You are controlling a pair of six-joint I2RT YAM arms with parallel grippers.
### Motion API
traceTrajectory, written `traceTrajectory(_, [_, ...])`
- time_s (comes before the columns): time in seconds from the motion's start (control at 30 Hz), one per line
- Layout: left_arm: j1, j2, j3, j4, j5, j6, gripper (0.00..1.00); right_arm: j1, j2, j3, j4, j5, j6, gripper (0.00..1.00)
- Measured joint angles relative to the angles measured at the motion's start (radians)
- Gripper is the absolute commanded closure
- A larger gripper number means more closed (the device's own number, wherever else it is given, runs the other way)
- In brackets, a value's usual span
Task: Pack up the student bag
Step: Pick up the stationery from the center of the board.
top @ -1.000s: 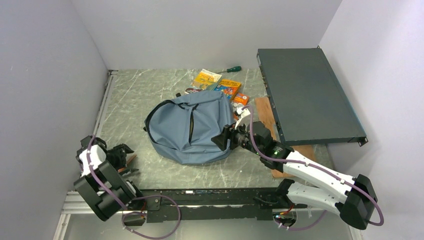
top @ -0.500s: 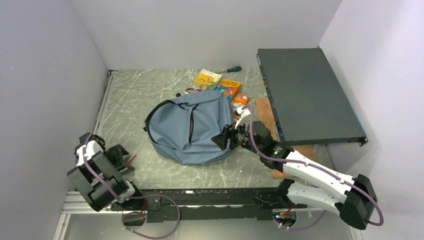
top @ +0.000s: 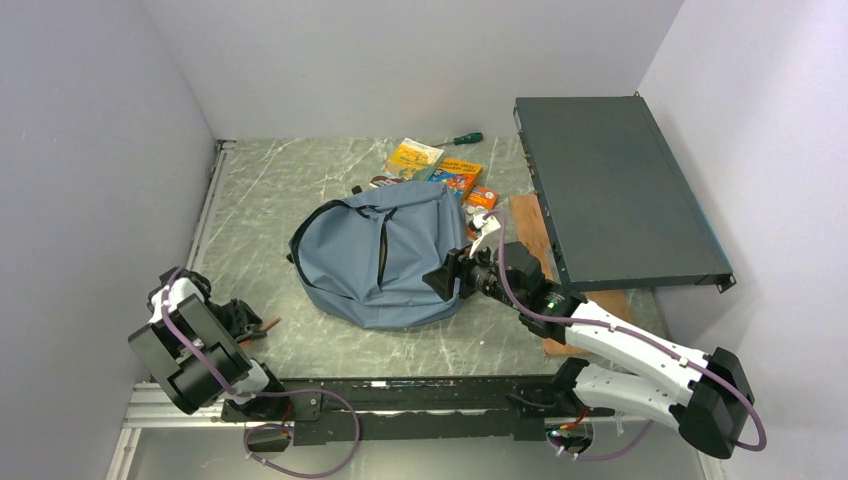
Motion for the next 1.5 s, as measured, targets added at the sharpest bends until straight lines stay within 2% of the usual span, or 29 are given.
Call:
traceTrajectory(0.1, [0.0,0.01,0.006,-0.001,0.0,0.003,0.8,0.0,0.0,0.0,0.0,0.0,0.0,0.38])
traceTrajectory(0.27, [0.0,0.023,0.015,0.002,0.006,0.028,1.0,0.0,0.001,0.0,0.0,0.0,0.0,0.38])
traceTrajectory(0.4, [-0.014,0.027,0.024,0.002,0.004,0.062,1.0,0.0,0.004,0.0,0.0,0.0,0.0,0.38])
traceTrajectory(0.53, [-0.086,-0.014,0.03,0.01,-0.047,0.101,1.0,0.0,0.008,0.0,-0.004,0.001,0.0,0.38])
traceTrajectory(0.67, [-0.182,-0.131,0.051,0.014,-0.097,0.131,1.0,0.0,0.009,0.001,-0.014,0.005,0.0,0.38])
traceTrajectory(0.87, [-0.341,-0.389,0.095,0.024,-0.119,0.235,1.0,0.0,0.01,0.016,-0.058,0.012,0.001,0.38])
traceTrajectory(0.93, [-0.394,-0.472,0.103,0.063,-0.093,0.304,1.0,0.0,0.01,0.02,-0.069,0.013,0.003,0.38])
traceTrajectory(1.1, [-0.53,-0.629,0.064,0.3,0.129,0.477,1.0,-0.002,0.024,0.039,-0.084,0.004,0.029,0.37])
traceTrajectory(1.2, [-0.656,-0.619,0.072,0.39,0.222,0.59,1.0,-0.009,0.058,0.067,-0.086,-0.025,0.061,0.37])
traceTrajectory(1.3, [-0.835,-0.51,0.149,0.393,0.267,0.736,1.0,-0.023,0.106,0.122,-0.098,-0.073,0.095,0.36])
traceTrajectory(1.5, [-1.175,-0.333,0.305,0.327,0.237,0.992,1.0,-0.082,0.19,0.256,-0.097,-0.222,0.184,0.31])
